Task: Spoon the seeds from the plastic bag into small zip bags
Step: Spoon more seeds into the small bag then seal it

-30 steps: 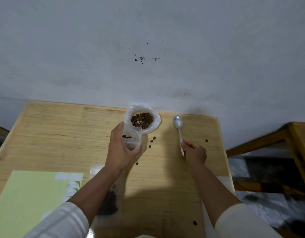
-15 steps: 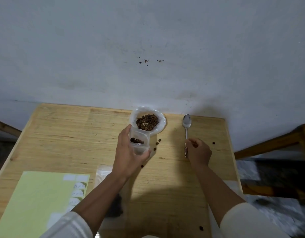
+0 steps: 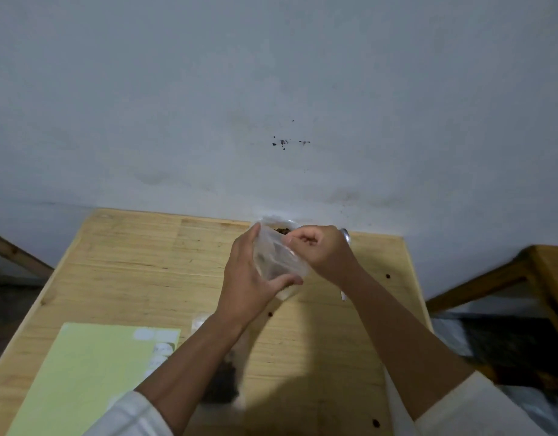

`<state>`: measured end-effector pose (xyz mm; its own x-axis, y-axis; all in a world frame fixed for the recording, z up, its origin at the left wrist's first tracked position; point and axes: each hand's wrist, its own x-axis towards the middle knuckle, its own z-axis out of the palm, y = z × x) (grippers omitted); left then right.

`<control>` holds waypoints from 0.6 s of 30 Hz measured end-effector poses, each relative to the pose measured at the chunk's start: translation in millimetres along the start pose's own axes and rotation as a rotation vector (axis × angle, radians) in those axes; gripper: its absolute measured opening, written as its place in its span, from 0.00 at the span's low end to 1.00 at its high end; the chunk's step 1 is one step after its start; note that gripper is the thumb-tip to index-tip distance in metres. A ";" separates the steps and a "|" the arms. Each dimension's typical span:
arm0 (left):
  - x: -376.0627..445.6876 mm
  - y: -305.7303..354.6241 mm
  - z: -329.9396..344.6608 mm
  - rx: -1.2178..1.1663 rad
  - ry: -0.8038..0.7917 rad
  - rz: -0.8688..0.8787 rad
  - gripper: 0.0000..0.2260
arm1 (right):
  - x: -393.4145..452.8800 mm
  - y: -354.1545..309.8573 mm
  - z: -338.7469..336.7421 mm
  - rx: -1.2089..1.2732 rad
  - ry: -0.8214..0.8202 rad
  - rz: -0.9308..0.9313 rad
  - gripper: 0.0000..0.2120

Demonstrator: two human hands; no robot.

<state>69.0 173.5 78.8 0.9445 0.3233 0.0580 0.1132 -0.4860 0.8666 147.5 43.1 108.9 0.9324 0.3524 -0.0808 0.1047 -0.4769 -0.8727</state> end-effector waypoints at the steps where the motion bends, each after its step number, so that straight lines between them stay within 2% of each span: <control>1: 1.2 -0.1 -5.4 -0.021 0.022 0.010 0.42 | 1.0 -4.6 -2.5 -0.012 -0.029 -0.004 0.05; 4: 5.4 -1.3 -20.6 -0.055 0.128 0.084 0.23 | 0.7 -22.7 -6.0 0.012 -0.064 0.004 0.05; 7: 7.5 4.7 -32.3 -0.172 0.233 0.046 0.12 | -7.0 -31.6 -4.3 0.232 -0.033 0.023 0.06; 10: 5.9 9.8 -42.2 -0.289 0.297 -0.062 0.08 | -19.9 -31.0 -1.3 0.414 0.021 -0.013 0.05; 12: 3.1 9.9 -48.7 -0.342 0.296 -0.072 0.08 | -28.1 -31.0 3.0 0.430 0.093 -0.036 0.08; 15: -3.5 9.5 -58.6 -0.374 0.234 -0.006 0.13 | -35.6 -36.6 7.2 0.357 0.173 -0.089 0.09; 18: -5.0 7.2 -71.8 -0.298 0.140 0.098 0.09 | -37.2 -41.4 8.7 0.250 0.161 -0.147 0.05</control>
<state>42.9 226.7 120.4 0.8926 0.4051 0.1980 -0.0907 -0.2689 0.9589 105.4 56.7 143.8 0.9585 0.2611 0.1144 0.1724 -0.2113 -0.9621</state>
